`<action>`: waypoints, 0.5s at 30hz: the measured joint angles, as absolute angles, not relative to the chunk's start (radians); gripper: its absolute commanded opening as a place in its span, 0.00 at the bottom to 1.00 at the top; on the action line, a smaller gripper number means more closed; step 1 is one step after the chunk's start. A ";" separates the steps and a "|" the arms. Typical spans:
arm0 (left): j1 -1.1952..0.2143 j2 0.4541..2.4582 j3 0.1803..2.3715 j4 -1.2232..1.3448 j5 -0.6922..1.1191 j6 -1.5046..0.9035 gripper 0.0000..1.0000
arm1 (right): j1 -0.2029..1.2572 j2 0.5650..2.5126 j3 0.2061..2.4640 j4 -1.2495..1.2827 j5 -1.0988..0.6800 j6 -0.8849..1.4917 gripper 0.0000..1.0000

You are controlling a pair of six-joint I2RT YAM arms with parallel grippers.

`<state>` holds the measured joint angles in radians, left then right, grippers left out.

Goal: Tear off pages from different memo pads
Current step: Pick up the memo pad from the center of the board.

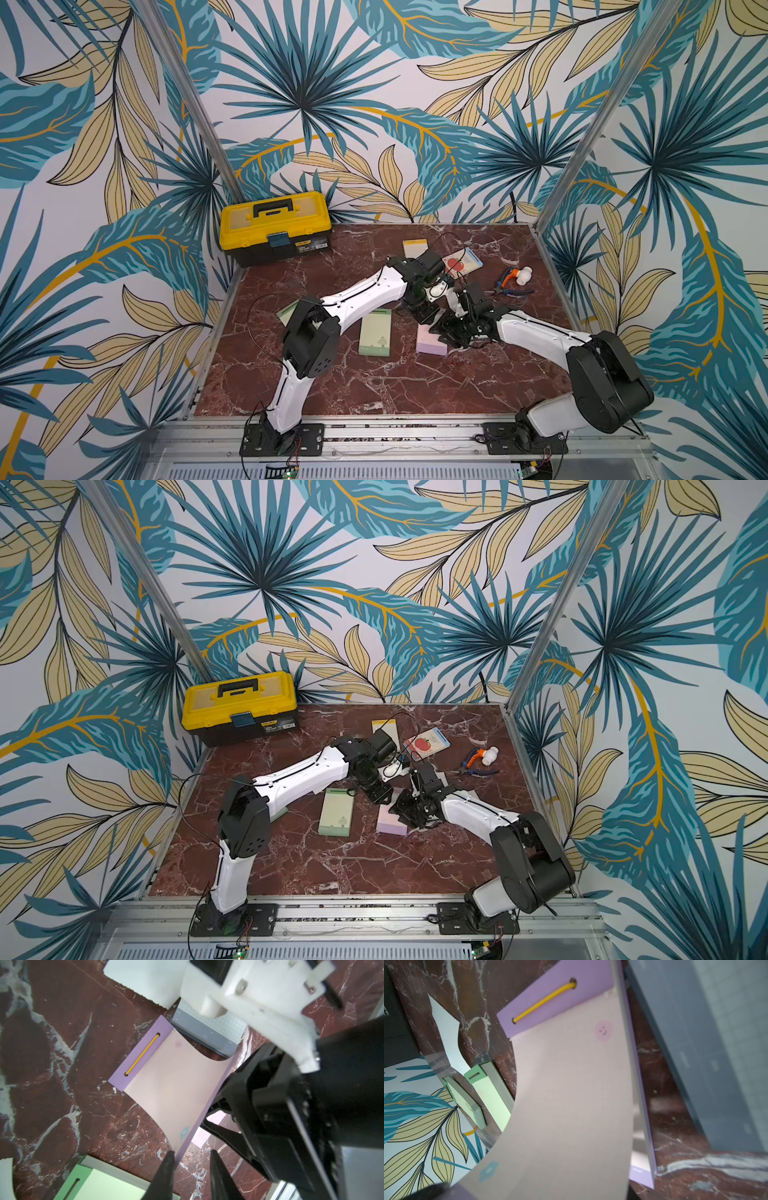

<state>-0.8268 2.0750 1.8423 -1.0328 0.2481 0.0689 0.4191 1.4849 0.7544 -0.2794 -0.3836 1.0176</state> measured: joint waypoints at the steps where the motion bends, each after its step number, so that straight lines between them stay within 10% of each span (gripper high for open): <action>1: -0.827 2.079 1.842 -1.031 0.244 0.066 0.20 | 0.418 1.485 0.754 -0.278 -0.385 1.018 0.43; 15: -0.827 2.095 1.842 -1.029 0.258 0.081 0.00 | 0.402 1.476 0.735 -0.258 -0.402 1.017 0.45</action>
<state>-0.8268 2.0949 1.8423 -1.0290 0.2581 0.0807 0.4015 1.4761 0.7349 -0.2584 -0.4019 1.0172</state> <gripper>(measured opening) 0.042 0.426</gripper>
